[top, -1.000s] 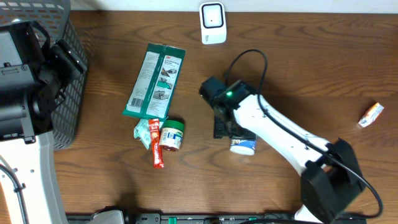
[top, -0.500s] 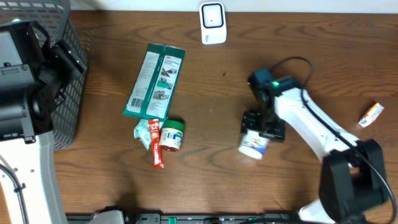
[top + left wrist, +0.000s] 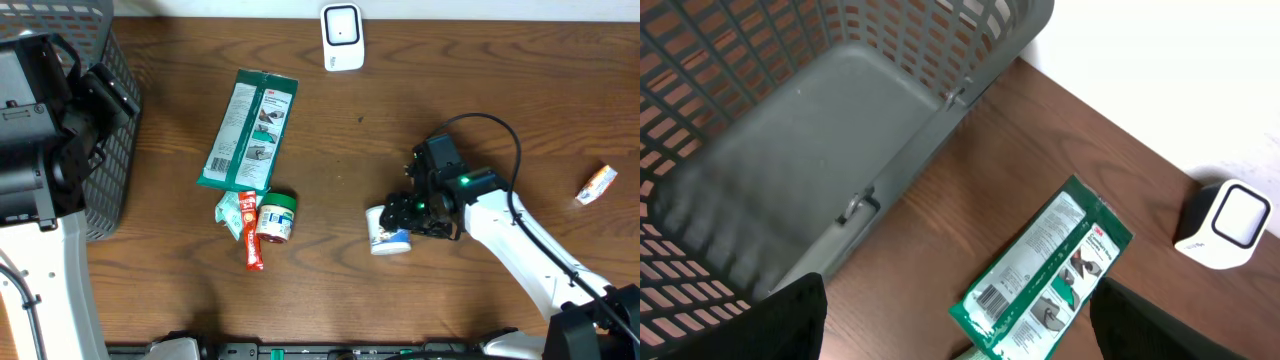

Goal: Scan the item barcode
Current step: 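Lift the white tub and move it right with the right gripper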

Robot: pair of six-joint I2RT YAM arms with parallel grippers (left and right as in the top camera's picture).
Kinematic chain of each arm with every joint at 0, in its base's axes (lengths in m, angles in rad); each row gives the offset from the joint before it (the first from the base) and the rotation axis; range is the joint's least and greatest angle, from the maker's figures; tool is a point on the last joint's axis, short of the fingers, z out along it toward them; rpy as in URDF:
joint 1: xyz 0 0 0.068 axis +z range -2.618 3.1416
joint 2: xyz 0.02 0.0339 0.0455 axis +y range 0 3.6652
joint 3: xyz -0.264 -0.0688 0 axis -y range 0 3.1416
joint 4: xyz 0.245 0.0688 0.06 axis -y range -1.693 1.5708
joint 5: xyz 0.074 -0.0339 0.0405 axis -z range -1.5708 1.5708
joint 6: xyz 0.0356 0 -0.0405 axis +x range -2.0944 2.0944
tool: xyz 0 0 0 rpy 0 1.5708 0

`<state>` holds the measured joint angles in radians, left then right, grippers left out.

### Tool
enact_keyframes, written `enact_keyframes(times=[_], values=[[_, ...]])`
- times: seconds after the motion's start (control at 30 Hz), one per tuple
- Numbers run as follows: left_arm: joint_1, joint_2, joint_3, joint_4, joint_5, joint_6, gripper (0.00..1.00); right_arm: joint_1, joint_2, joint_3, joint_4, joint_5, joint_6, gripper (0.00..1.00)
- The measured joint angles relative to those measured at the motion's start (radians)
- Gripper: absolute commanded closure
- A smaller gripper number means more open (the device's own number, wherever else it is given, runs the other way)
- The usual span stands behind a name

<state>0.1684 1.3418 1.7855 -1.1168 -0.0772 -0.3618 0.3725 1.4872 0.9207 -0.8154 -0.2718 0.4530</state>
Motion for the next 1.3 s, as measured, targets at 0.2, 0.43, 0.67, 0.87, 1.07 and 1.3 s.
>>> enact_keyframes(times=[0.2,0.43,0.67,0.87,1.07,1.3], values=[[0.000,0.000,0.000,0.000,0.000,0.000,0.19,0.008,0.000,0.000,0.017,-0.049,-0.055,0.27],[0.000,0.000,0.000,0.000,0.000,0.000,0.19,0.039,0.000,-0.024,0.128,-0.096,-0.082,0.27],[0.000,0.000,0.000,0.000,0.000,0.000,0.19,0.108,0.000,-0.060,0.159,-0.048,-0.035,0.30],[0.000,0.000,0.000,0.000,0.000,0.000,0.19,0.205,0.000,-0.061,0.179,0.016,0.023,0.33],[0.000,0.000,0.000,0.000,0.000,0.000,0.19,0.224,0.000,-0.061,0.198,0.049,0.066,0.37],[0.000,0.000,0.000,0.000,0.000,0.000,0.19,0.255,0.018,-0.060,0.237,0.062,0.085,0.29]])
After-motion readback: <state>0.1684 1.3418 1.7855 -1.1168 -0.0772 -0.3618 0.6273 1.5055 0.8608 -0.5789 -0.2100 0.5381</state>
